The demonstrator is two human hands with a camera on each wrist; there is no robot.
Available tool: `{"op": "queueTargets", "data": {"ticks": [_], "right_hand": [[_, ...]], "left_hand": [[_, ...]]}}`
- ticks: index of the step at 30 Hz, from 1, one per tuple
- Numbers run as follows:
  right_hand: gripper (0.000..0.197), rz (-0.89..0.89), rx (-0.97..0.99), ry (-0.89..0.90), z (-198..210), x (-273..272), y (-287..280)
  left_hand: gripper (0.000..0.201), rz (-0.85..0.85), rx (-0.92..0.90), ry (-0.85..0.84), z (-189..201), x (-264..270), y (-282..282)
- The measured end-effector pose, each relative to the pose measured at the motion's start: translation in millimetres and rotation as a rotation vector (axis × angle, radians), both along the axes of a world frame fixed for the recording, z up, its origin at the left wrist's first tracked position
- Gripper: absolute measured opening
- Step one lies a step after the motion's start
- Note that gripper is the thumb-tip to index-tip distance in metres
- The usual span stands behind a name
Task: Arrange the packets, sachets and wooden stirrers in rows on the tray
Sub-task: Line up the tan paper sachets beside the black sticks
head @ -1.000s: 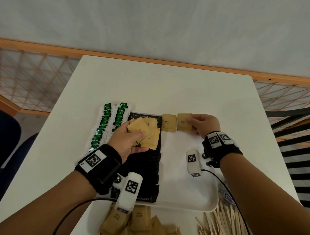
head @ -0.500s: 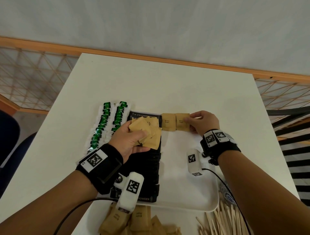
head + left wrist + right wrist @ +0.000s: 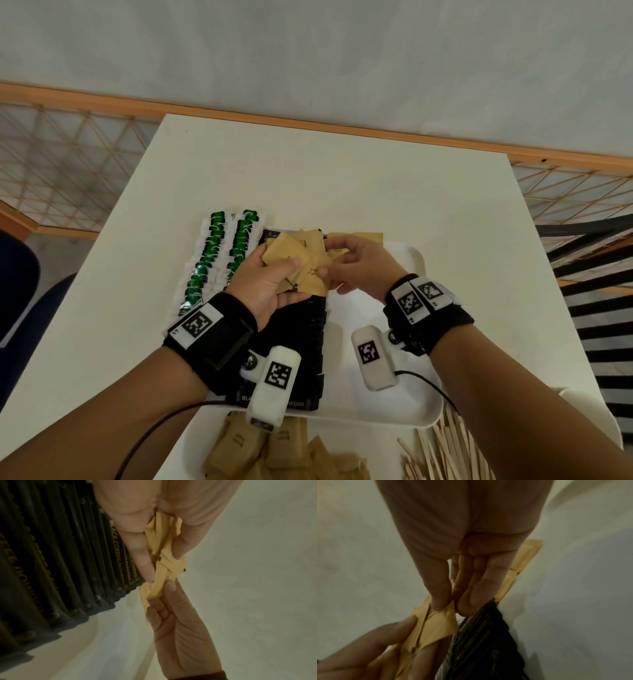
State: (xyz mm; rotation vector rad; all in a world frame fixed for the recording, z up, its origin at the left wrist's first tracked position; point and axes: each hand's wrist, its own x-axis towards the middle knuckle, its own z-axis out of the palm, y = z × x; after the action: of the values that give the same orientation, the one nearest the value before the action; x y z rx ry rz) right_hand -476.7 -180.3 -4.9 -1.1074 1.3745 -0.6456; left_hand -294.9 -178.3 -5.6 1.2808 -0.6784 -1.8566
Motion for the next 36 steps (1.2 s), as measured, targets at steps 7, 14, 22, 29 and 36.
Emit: {"op": "queueTargets", "data": {"ticks": [7,14,22,29,36], "right_hand": [[0.010,-0.099,0.012,-0.050,-2.9,-11.3,8.2],[0.024,-0.353,-0.115,0.143,-22.1,-34.9,2.4],[0.023,-0.337,-0.105,0.288,-31.1,-34.1,-3.1],[0.023,-0.305,-0.152,0.493,-26.4,-22.9,-3.4],[0.028,-0.342,-0.145,0.507,-41.8,-16.1,-13.5]], "left_hand": [[0.025,0.045,0.014,0.003,1.1,9.6,-2.5],[0.031,0.067,0.028,0.001,1.9,11.1,-0.4],[0.031,0.058,0.028,0.003,-0.5,15.3,-1.4],[0.027,0.017,0.030,-0.003,-3.6,12.5,-0.2],[0.032,0.012,0.044,-0.011,-7.4,13.2,-0.4]]}}
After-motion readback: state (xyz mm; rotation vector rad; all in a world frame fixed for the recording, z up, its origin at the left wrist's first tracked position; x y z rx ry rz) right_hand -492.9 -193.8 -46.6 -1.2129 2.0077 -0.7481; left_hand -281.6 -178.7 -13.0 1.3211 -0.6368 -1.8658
